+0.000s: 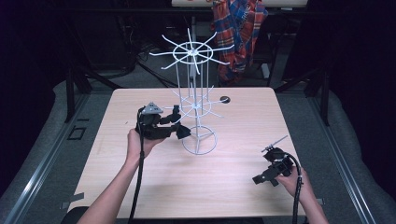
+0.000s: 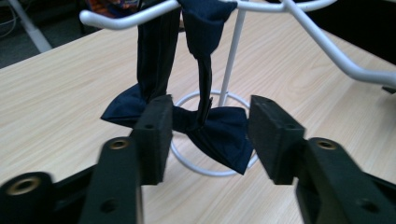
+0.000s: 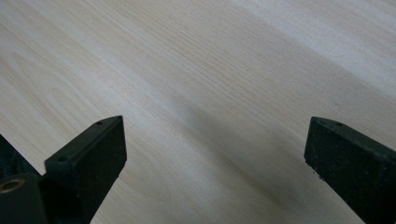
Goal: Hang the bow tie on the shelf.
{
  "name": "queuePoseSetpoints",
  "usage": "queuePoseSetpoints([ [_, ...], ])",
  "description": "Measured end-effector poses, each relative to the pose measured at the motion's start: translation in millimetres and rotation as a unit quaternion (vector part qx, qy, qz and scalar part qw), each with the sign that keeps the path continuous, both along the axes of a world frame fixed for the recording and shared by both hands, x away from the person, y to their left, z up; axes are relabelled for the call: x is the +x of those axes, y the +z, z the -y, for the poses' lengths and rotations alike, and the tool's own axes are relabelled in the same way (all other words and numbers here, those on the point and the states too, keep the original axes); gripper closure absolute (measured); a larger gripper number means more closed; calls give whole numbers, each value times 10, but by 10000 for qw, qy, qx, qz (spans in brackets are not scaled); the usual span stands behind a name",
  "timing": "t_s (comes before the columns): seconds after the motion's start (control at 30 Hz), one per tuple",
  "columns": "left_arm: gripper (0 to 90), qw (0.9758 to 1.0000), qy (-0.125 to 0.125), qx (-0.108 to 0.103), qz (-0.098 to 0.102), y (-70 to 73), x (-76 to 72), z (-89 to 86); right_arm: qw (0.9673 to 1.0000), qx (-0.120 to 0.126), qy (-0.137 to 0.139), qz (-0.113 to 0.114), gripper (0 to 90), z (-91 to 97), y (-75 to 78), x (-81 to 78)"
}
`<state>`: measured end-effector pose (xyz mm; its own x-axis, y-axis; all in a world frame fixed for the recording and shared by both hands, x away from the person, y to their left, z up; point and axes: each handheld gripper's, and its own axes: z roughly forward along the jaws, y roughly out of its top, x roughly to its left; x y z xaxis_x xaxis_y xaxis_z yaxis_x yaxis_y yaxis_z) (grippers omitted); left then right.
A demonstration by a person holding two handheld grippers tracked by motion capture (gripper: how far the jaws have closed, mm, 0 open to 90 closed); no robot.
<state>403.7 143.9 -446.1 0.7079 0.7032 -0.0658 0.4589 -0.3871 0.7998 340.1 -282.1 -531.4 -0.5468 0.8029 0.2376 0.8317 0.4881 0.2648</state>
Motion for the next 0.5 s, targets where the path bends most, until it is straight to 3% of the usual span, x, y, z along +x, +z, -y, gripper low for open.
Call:
queuePoseSetpoints([
  [0.2,386,9997,129,175,-66,36,-19,-118,9993,231,-253,129,53,-23,-16,-26],
  [0.27,344,9996,205,183,-107,52,-33,-184,10000,76,6,24,51,-1,21,-2],
  [0.33,289,9990,355,272,-98,80,-60,-269,9989,295,-304,187,49,-21,-8,-37],
  [0.37,265,9986,400,302,-155,97,-70,-330,9998,104,-101,110,47,10,25,-17],
  [0.4,245,9982,475,295,-204,115,-88,-398,9996,211,-140,114,46,10,31,-20],
  [0.47,207,9973,575,331,-316,149,-135,-507,9999,86,102,65,42,49,70,13],
  [0.5,196,9971,583,352,-354,180,-173,-574,9998,135,-44,129,40,43,66,2],
])
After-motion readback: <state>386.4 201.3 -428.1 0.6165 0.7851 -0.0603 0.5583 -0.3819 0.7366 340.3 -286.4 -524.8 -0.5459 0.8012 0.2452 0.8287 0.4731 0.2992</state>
